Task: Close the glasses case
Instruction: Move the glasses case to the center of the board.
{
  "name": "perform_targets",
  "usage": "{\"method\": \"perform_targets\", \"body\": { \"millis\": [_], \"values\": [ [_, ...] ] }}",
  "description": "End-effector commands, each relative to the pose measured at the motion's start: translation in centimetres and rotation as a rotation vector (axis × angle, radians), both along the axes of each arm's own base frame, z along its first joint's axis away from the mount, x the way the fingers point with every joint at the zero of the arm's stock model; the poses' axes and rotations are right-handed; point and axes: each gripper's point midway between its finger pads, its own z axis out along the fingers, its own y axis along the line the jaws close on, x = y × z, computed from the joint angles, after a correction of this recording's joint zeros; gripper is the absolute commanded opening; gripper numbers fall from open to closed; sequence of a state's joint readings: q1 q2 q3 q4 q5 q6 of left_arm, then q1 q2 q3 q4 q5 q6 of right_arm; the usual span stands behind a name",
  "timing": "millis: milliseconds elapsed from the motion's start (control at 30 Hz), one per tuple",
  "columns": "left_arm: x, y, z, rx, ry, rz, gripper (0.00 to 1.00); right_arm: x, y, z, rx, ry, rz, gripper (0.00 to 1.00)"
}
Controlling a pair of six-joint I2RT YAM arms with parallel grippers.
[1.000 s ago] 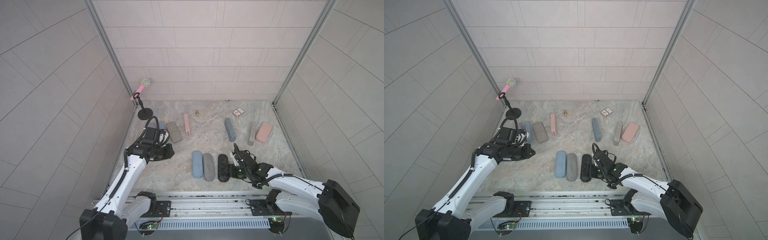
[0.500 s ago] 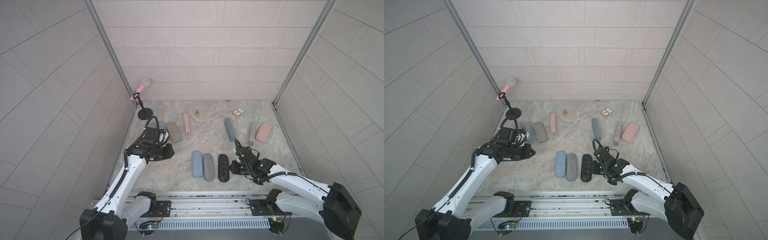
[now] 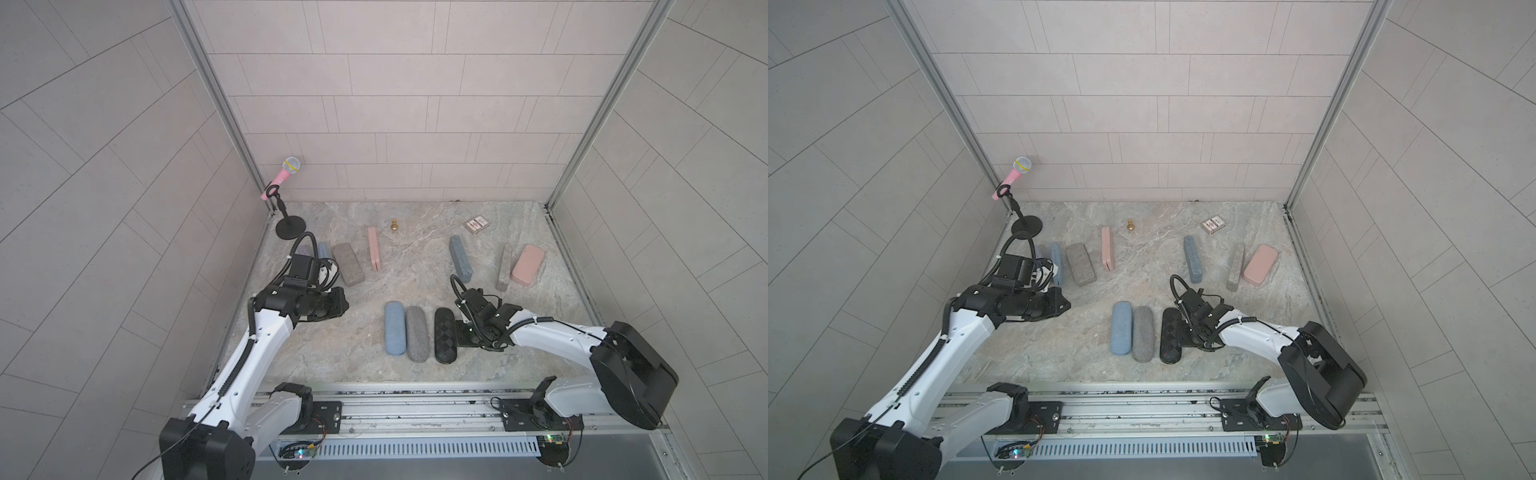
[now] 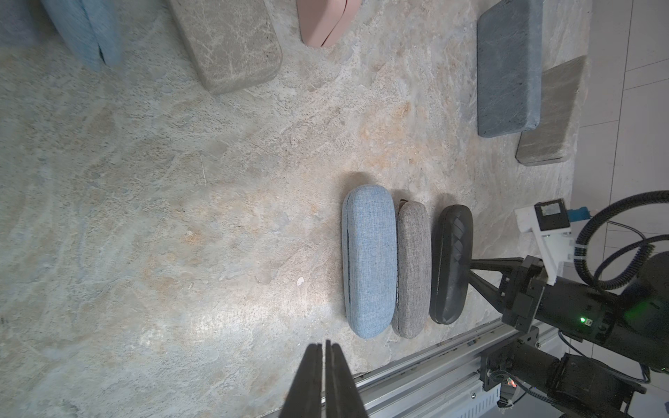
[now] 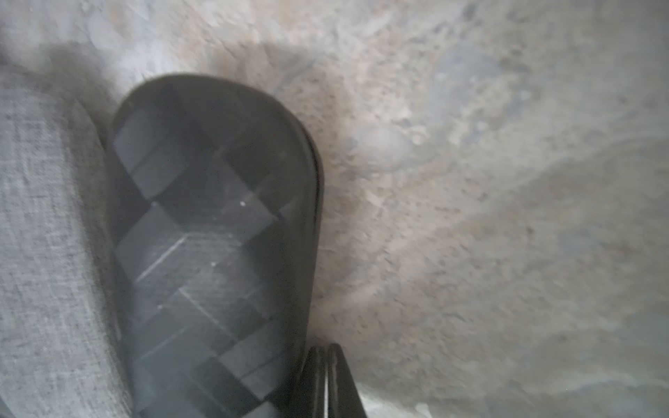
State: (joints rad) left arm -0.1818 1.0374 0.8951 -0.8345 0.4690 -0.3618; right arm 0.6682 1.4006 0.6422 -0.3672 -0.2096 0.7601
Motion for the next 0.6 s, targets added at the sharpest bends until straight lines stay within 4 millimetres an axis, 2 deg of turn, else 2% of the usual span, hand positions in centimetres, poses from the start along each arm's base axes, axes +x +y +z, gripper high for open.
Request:
{"method": "perform_targets", "body": {
  "millis": [0, 167, 333, 433, 500, 567],
  "values": [
    [0.0, 0.0, -0.1, 0.009, -0.005, -0.012, 0.11, 0.4, 1.6, 0.5, 0.01, -0.011, 0.049, 0.09],
    [0.0, 0.1, -0.3, 0.017, 0.0, -0.009, 0.1, 0.4, 3.4, 0.8, 0.002, -0.016, 0.069, 0.09],
    [0.6, 1.3, -0.8, 0.086, 0.002, 0.041, 0.11, 1.2, 2.6, 1.9, -0.047, -0.057, 0.029, 0.1],
    [1.8, 2.7, -0.7, 0.154, 0.007, 0.105, 0.22, 1.7, 1.6, 3.4, -0.094, -0.097, 0.006, 0.13],
    [2.9, 3.9, -0.2, 0.228, 0.017, 0.151, 0.34, 2.1, 1.1, 4.4, -0.104, -0.118, -0.001, 0.15],
    [4.2, 5.4, 0.2, 0.32, 0.033, 0.196, 0.4, 2.3, 0.9, 5.0, -0.101, -0.127, -0.002, 0.16]
  ]
}}
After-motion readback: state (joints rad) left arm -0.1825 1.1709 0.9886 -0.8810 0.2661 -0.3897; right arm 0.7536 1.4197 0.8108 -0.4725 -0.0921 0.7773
